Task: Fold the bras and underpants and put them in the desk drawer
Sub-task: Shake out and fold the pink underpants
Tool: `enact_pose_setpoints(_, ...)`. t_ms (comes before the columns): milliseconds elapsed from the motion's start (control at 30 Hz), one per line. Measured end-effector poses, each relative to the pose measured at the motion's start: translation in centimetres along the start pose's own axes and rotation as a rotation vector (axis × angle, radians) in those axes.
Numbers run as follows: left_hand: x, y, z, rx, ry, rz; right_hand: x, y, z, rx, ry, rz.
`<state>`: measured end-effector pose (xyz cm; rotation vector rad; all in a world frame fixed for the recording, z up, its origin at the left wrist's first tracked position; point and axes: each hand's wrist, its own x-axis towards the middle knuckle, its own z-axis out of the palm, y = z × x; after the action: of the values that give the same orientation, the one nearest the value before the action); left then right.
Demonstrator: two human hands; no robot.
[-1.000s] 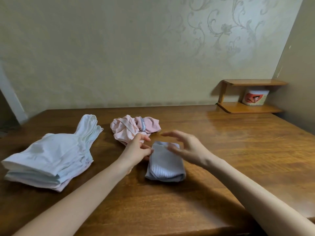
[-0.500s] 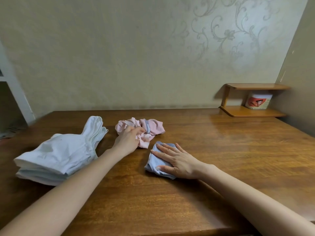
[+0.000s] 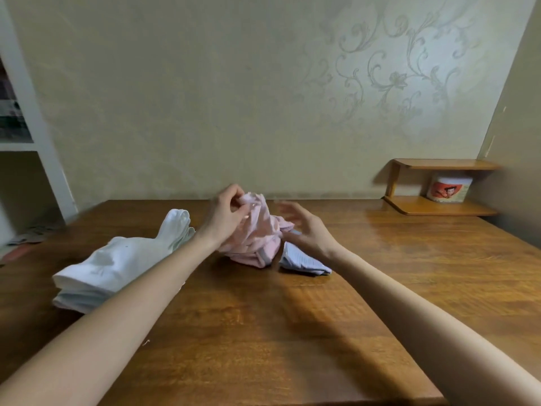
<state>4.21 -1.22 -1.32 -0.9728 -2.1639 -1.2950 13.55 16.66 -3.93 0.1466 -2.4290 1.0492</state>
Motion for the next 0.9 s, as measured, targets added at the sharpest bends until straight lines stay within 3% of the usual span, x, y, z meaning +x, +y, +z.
enact_pose_setpoints(67, 0.6, 1.6, -1.1, -0.251, -0.044, -0.025, 1.0, -2.5, -0.1, 0.399, 0.041, 0.076)
enact_pose_setpoints(167, 0.9, 3.2, -2.5, -0.484, -0.142, -0.074, 2.5, -4.1, -1.5, 0.719, -0.042, 0.172)
enact_pose_setpoints(233, 0.9, 3.9, -3.0, -0.544, -0.178, -0.071, 3.0, -4.7, -2.8, 0.752, -0.17, 0.176)
enact_pose_setpoints(333, 1.2, 4.9, -3.1, -0.452, -0.182, -0.08, 3.0, -5.7, -3.7, 0.643, -0.273, 0.133)
enact_pose_setpoints(467, 1.2, 5.4, -2.8, -0.606, -0.347, -0.235, 3.4, -7.2, -4.7, 0.778, -0.203, 0.081)
enact_pose_setpoints(567, 0.4, 5.2, -2.3, -0.375, -0.485, -0.247, 3.2, -7.2, -6.6, 0.989, -0.125, 0.142)
enact_pose_setpoints(700, -0.4, 2.7, -1.8, -0.1, -0.398, -0.3, 1.9, -5.7, -9.8, 1.239, 0.013, 0.163)
enact_pose_setpoints(767, -0.4, 0.6, -2.0, -0.047, -0.329, -0.484, 1.2, -4.4, -10.7, 1.276, 0.039, 0.174)
enact_pose_setpoints(833, -0.8, 0.0, -2.3, -0.171, -0.302, -0.666, 0.6, -3.3, -10.9, 1.296, 0.038, 0.166)
enact_pose_setpoints(900, -1.0, -0.1, -2.3, -0.489, -0.313, -0.757, 0.1, -2.5, -10.8, 1.3, 0.042, 0.17)
